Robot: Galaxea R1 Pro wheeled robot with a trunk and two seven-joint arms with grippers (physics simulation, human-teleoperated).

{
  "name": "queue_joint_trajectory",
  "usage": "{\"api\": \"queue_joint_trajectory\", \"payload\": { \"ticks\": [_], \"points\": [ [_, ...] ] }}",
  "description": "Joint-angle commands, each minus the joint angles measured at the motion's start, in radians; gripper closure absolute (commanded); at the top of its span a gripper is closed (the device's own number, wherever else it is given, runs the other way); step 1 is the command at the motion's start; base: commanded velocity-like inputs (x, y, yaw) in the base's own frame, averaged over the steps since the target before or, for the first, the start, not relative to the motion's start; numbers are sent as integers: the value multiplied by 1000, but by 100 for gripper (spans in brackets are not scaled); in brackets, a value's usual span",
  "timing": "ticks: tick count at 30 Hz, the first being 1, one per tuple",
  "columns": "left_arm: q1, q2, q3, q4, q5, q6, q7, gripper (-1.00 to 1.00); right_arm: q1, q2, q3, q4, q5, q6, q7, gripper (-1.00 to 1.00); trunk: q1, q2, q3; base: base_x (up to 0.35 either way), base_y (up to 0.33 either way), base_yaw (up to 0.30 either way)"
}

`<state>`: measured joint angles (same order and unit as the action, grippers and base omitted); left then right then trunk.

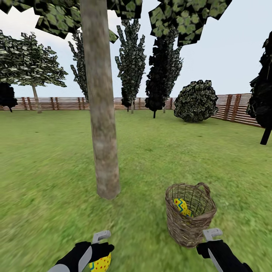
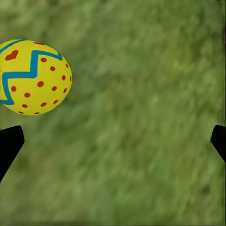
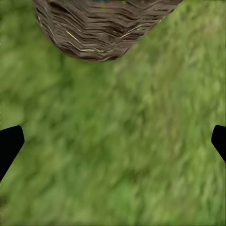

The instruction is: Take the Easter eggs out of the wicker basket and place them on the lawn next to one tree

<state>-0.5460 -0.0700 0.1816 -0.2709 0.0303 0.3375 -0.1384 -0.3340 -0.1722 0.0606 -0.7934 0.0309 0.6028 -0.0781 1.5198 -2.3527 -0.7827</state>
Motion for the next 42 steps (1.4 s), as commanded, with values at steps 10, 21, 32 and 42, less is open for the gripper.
{"api": "queue_joint_trajectory", "payload": {
  "ticks": [10, 21, 32, 42],
  "points": [
    [0, -3, 4, -2, -3, 8, -1, -100, 0, -3, 4, -1, 3, 6, -3, -100, -39, 70, 30, 0, -42, 1],
    [0, -4, 4, -1, -3, 8, -1, -100, 0, -3, 4, -1, 3, 6, -3, -100, -81, 147, 65, 0, -297, 0],
    [0, -4, 4, -1, -3, 8, -1, -100, 0, -3, 4, -1, 3, 6, -3, -100, -123, 224, 99, 0, -307, 0],
    [0, 1, 4, -2, -3, 8, 0, -100, 0, -3, 4, -1, 3, 6, -3, -100, -161, 294, 131, 0, -307, 0]
  ]
}}
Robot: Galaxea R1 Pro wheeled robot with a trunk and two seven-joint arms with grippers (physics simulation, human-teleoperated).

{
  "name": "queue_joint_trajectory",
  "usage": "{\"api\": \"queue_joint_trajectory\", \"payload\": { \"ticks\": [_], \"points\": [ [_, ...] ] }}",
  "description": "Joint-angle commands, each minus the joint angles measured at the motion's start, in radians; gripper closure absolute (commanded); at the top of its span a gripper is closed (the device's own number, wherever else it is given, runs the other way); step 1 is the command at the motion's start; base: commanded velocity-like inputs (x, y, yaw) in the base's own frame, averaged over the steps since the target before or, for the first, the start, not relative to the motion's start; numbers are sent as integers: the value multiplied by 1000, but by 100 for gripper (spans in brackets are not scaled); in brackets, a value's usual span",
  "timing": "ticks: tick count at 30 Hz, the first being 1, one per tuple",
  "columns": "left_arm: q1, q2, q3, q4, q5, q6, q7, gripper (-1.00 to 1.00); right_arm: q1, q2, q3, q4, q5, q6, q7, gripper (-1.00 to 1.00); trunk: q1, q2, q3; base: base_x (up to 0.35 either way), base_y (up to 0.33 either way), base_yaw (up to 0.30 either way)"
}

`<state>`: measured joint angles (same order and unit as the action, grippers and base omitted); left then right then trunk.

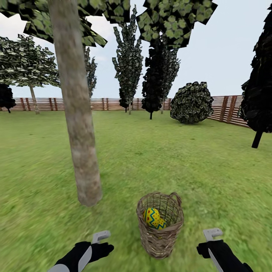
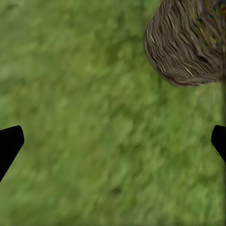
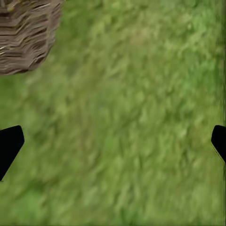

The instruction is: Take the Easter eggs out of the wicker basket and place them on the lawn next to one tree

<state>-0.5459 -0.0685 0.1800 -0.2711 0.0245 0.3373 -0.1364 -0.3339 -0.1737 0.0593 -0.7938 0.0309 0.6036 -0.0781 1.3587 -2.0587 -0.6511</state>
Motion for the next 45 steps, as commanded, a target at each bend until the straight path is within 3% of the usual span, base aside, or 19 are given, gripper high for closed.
{"api": "queue_joint_trajectory", "payload": {
  "ticks": [1, 8, 19, 45],
  "points": [
    [0, 1, 6, -3, 3, 8, -1, -100, -1, -1, 5, -1, 3, 5, -3, -100, -4, 7, 2, 0, -307, 0],
    [0, 6, 6, -6, 4, 11, 83, -100, -1, -1, 5, -1, 2, 7, -3, -100, -31, 56, 24, 0, -209, 0],
    [0, 25, 9, -3, 11, 13, 83, -100, -1, 0, 5, -1, 1, 8, -2, -100, -73, 133, 58, 0, -8, 0],
    [0, 20, 10, -2, 11, 17, 90, -100, -1, -1, 5, -1, 1, 8, -2, -100, -173, 315, 140, 44, -13, 0]
  ]
}}
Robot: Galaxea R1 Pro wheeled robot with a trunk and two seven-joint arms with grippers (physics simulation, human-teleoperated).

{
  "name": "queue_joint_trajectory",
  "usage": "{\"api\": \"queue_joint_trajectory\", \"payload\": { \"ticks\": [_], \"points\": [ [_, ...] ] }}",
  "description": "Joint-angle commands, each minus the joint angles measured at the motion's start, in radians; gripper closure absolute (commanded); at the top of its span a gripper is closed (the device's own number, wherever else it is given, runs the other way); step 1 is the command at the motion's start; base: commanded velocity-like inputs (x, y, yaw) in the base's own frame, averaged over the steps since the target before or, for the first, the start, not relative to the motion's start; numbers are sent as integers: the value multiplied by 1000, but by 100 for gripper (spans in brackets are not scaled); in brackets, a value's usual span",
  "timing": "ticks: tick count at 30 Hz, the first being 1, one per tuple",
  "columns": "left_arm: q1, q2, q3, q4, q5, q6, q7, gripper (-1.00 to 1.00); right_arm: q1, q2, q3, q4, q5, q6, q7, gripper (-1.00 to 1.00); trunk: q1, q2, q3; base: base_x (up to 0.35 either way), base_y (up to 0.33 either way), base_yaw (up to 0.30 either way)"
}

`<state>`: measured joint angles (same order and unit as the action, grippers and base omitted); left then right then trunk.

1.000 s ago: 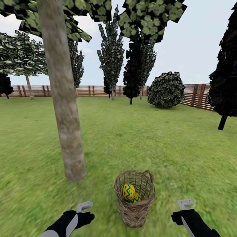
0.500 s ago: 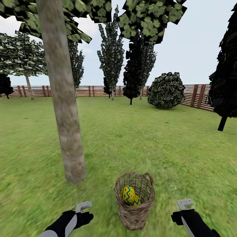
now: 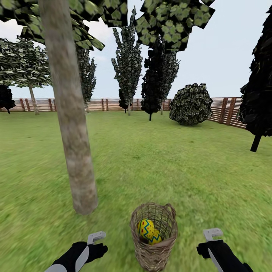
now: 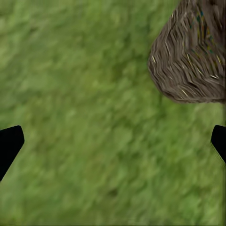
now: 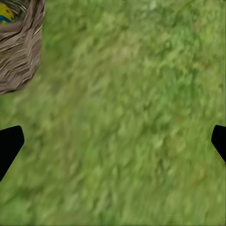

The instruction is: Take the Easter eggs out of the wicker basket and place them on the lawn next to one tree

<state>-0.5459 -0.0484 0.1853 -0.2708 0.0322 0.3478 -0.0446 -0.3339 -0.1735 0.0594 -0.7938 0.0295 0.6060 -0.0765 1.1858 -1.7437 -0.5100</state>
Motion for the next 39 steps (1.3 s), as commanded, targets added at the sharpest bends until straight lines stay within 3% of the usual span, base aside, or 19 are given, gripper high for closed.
{"api": "queue_joint_trajectory", "payload": {
  "ticks": [1, 10, 35, 39],
  "points": [
    [0, 0, 5, -2, 3, 4, 0, -100, -1, -1, 5, -1, 3, 6, -3, -100, -4, 7, 2, 187, -175, 0],
    [0, -4, 6, -1, 8, -2, -12, -100, -1, -1, 5, -1, 3, 6, -3, -100, -38, 70, 30, 36, -75, 0],
    [0, -20, 3, 35, 4, -5, -5, -100, -1, 1, 6, -1, 1, 5, -3, -100, -134, 245, 109, 86, -317, 0],
    [0, -26, 3, 46, 2, -39, -5, -100, -1, 3, 6, -1, 2, 5, -4, -100, -149, 273, 121, 0, -349, 162]
  ]
}}
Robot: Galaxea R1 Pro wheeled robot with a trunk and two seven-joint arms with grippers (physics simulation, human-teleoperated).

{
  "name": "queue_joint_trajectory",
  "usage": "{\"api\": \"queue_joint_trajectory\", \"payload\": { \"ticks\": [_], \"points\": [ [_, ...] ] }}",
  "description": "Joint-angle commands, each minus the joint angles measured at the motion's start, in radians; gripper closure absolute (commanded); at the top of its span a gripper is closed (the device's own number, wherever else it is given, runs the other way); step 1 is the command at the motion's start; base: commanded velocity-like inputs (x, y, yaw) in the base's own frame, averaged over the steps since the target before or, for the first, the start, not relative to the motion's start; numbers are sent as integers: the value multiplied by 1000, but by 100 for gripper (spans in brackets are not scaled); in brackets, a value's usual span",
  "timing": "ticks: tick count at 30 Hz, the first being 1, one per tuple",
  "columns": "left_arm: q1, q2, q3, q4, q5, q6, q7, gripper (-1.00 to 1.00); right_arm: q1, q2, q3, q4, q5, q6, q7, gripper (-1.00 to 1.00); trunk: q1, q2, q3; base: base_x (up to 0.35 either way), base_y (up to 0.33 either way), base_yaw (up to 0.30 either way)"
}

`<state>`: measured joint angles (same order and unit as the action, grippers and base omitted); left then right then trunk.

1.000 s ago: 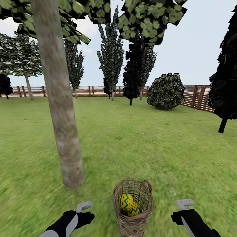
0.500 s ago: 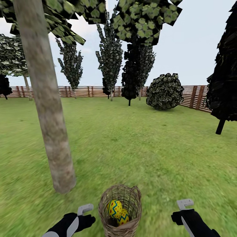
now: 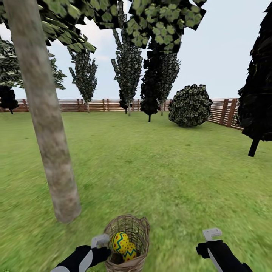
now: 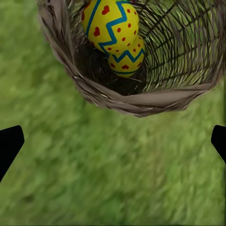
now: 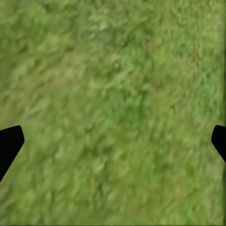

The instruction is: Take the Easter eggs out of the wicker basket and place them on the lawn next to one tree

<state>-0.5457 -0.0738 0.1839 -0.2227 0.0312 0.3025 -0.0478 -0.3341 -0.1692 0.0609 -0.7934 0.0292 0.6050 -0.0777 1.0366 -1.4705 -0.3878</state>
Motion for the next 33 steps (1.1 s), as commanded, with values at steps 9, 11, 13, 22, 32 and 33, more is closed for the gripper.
{"api": "queue_joint_trajectory", "payload": {
  "ticks": [9, 11, 13, 22, 32, 33],
  "points": [
    [0, -5, 3, 20, 3, -14, 0, -100, 0, 0, 6, 0, 3, 6, -4, -100, -35, 63, 27, 0, -350, 286],
    [0, -3, 3, 19, 4, -14, 0, -100, 0, 2, 5, 0, 4, 6, -4, -100, -42, 77, 33, 0, -350, 294],
    [0, 0, 3, 17, 4, -13, -1, -100, 0, 3, 5, 0, 4, 6, -4, -100, -50, 91, 40, 0, -350, 294],
    [0, 7, 3, 14, 4, -6, -12, -100, 0, 2, 4, -1, 4, 7, -4, -100, -84, 154, 68, 0, -350, 294],
    [0, 9, 3, 14, 4, -3, -11, -100, 0, 3, 5, -1, 5, 7, -4, -100, -123, 224, 99, 0, -350, 294],
    [0, 9, 3, 14, 4, -3, -11, -100, 0, 4, 5, -1, 5, 7, -5, -100, -127, 231, 102, 0, -350, 294]
  ]
}}
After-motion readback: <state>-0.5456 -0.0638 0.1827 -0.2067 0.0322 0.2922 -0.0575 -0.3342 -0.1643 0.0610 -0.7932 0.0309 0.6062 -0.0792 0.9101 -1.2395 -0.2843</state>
